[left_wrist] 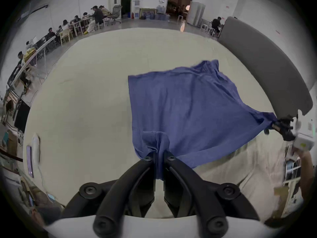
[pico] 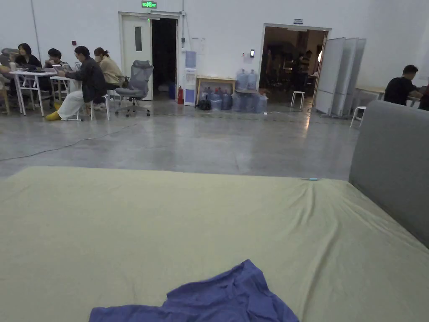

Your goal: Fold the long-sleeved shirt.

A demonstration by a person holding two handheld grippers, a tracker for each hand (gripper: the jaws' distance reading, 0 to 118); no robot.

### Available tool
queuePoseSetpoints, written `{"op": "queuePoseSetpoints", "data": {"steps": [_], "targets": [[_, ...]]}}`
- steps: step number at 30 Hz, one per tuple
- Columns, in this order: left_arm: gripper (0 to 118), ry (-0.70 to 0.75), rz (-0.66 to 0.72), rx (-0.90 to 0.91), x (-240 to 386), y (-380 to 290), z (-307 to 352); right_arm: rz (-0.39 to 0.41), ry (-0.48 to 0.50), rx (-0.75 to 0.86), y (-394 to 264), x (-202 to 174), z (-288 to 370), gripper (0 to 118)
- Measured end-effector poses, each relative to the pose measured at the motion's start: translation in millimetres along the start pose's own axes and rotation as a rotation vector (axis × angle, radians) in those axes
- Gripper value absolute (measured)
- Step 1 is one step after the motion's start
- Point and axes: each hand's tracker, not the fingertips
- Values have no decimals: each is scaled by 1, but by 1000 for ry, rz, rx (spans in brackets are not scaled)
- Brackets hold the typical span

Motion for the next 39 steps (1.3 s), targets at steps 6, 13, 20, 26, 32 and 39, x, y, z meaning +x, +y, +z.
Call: {"op": "queuePoseSetpoints", "data": {"steps": [6, 13, 20, 26, 32, 39], "targets": [[1, -9, 19, -32, -3, -54, 5, -18, 47, -85, -33, -32, 3, 5], [1, -5, 25, -73, -8, -88, -12, 13, 53, -143, -47, -46, -12, 5], [1, 23, 64, -145, -17, -102, -53, -70, 108, -248, -52, -49, -45, 5], [1, 35, 79, -131, -13, -108, -57, -126, 116, -250, -53, -45, -55, 6], [115, -61, 216, 58, -15, -84, 2, -200, 108, -198, -22, -16, -8, 66], [114, 36, 149, 127, 29, -71, 35, -444, 141, -7, -4, -3, 40, 83]]}}
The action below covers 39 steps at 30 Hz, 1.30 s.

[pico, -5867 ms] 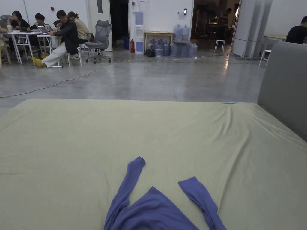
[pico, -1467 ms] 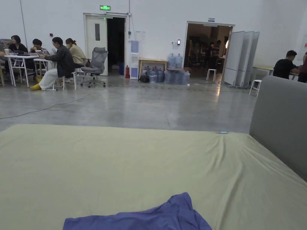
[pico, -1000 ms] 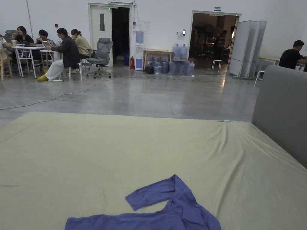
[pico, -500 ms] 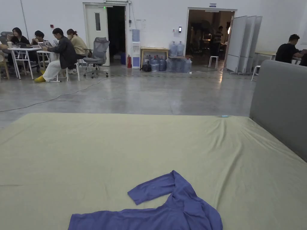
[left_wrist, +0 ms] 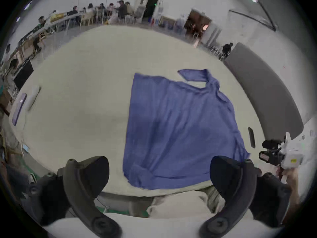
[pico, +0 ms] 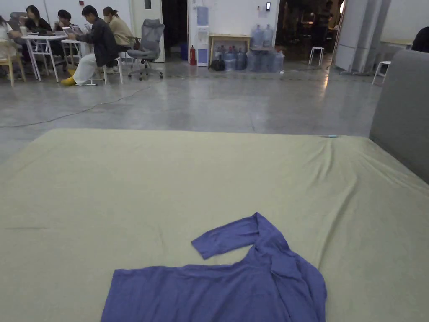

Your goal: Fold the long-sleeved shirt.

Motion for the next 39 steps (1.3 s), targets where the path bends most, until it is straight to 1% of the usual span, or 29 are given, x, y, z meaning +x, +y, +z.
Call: {"op": "queuePoseSetpoints", "data": {"steps": [1, 2, 3, 4, 6, 8, 11, 12, 13, 15, 16, 17, 18, 19, 20, 22, 24, 26, 29, 32, 37, 38, 39], "targets": [[106, 45, -45, 15, 10, -4, -5, -25, 3, -5, -2, -3, -8, 82], [81, 49, -50, 21, 20, -7, -8, -53, -21, -7, -6, -5, -17, 76], [10, 17, -34, 15, 24, -6, -12, -68, -58, -9, -12, -9, -20, 42], [0, -17, -28, 13, 28, -3, -14, -57, -19, -30, -13, -12, -26, 0], [0, -46, 16, 25, 33, 4, -14, -55, 17, -51, -4, -14, -41, 0], [0, -47, 7, 50, 38, 14, -12, -44, 26, -43, 16, -16, -50, 0], [0, -46, -13, 88, 43, 35, -8, -12, 43, 10, 85, -6, -70, 0], [0, -45, -14, 100, 45, 40, -8, -12, 47, 29, 107, -4, -77, 0], [0, -46, -9, 111, 47, 47, -8, -24, 53, 57, 138, 8, -87, 0], [0, -55, -5, 152, 49, 58, -4, -29, 55, 70, 193, 19, -115, 0], [0, -79, 7, 158, 51, 62, -6, -26, 40, 63, 225, 25, -136, 10], [0, -86, 9, 161, 54, 64, -7, -60, -21, 16, 255, 35, -157, 44], [0, -89, 10, 161, 55, 68, -8, -69, -34, 5, 281, 42, -178, 97], [0, -102, 11, 158, 58, 70, -11, -64, -19, 31, 305, 48, -196, 118], [0, -110, 5, 160, 60, 71, -14, -65, -28, 14, 330, 53, -218, 118], [0, -111, 2, 150, 64, 74, -19, -99, -91, -68, 367, 65, -254, 118], [0, -139, 17, 124, 66, 73, -27, -105, -72, -85, 394, 69, -287, 118], [0, -158, 31, 98, 64, 74, -40, -78, -84, -133, 414, 69, -317, 118], [0, -154, 41, 68, 61, 77, -54, -116, -93, -150, 425, 72, -348, 118], [0, -162, 54, 53, 55, 80, -65, -172, -156, -200, 428, 80, -380, 118], [0, -157, 55, 36, 50, 77, -77, -182, -152, -221, 427, 82, -411, 118], [0, -165, 62, 25, 48, 74, -79, -174, -156, -234, 427, 81, -417, 113], [0, -175, 68, 16, 47, 72, -82, -165, -161, -249, 427, 81, -423, 103]]}}
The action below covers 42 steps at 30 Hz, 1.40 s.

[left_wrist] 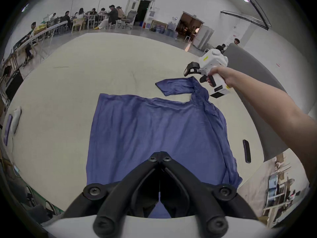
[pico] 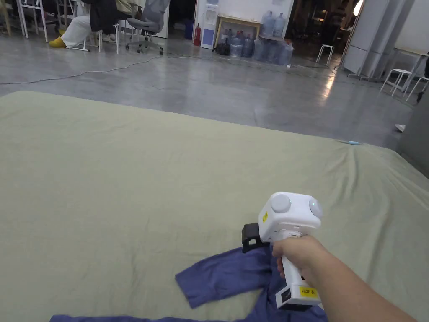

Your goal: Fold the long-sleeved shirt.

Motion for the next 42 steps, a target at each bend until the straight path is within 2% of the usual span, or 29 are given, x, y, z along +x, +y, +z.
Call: {"op": "queuePoseSetpoints", "data": {"steps": [2, 3, 4, 6, 7, 9, 11, 16, 18, 22, 25, 29, 33, 35, 37, 39, 42], "targets": [[0, 3, 6, -13, -3, -4, -3, 26, -23, -19, -1, -3, -9, 92], [0, 8, 3, -20, -4, -6, -4, 29, -30, -17, -2, -3, -10, 82], [0, 12, 4, -22, -6, -7, -5, 22, -24, -5, -2, -1, -7, 66], [0, 6, 16, -26, -9, -9, -4, 21, -17, 7, -4, 0, 1, 60], [0, -3, 22, -25, -10, -10, -5, 26, -21, 33, -3, 2, 9, 50], [0, -2, 23, -20, -10, -10, -5, 9, -17, 122, -2, 6, 34, 0], [0, -5, 21, -12, -9, -9, -4, 25, 70, 147, -8, 10, 60, 0], [0, -23, 18, 12, -4, -7, 4, 156, 37, 265, -56, 13, 132, 0], [0, -23, 17, 17, -3, -8, 9, 200, 52, 285, -86, 13, 157, 0], [0, -29, 24, 27, 1, -12, 20, 218, 77, 303, -160, 16, 200, 0], [0, -29, 17, 34, 7, -17, 30, 212, 73, 322, -216, 18, 216, 0], [0, -36, 13, 37, 12, -24, 36, 219, 66, 254, -287, 13, 200, 0], [0, -27, 20, 30, 14, -33, 38, 119, 75, 100, -346, 14, 156, 0], [0, -25, 20, 22, 16, -37, 40, 96, 38, 69, -369, 12, 139, 0], [0, -20, 27, 20, 15, -41, 43, 70, 37, 56, -386, 13, 128, 0], [0, -19, 33, 17, 15, -44, 45, 17, 36, 145, -392, 12, 132, 0], [0, -17, 35, 9, 15, -48, 46, 15, 15, 126, -388, 8, 128, 0]]}}
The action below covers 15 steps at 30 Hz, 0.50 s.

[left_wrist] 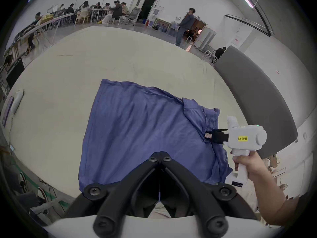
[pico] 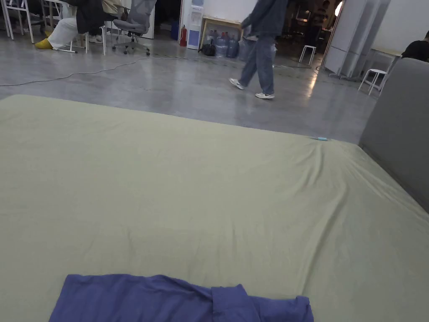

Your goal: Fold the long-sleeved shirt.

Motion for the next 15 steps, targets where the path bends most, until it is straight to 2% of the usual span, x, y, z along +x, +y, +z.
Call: {"op": "queuePoseSetpoints", "data": {"steps": [5, 6, 7, 8, 9, 10, 11, 12, 13, 15], "targets": [[0, -6, 20, -11, 1, -3, 0, 66, -15, -4, 4, -2, -6, 0], [0, -5, 20, -12, 1, -3, 2, 65, 1, -21, 11, 5, 1, 5], [0, -5, 19, -10, 1, -2, 6, 51, 12, -28, 15, 12, 9, 7], [0, -2, 15, -3, 1, -1, 10, -6, 46, -5, 19, 20, 27, 9], [0, 4, 7, 9, 2, 1, 15, -80, 56, 83, 17, 29, 52, 12], [0, 8, 0, 20, 1, 1, 19, -88, 64, 126, 15, 34, 67, 26], [0, 14, -3, 29, 1, 2, 23, -103, 75, 185, 8, 38, 89, 49], [0, 20, -3, 32, -1, 1, 25, -118, 81, 228, -2, 38, 108, 84], [0, 25, -1, 33, -3, 0, 26, -128, 93, 237, -11, 39, 119, 100], [0, 44, 6, 34, -7, -4, 24, -133, 166, 201, -41, 39, 134, 102]]}}
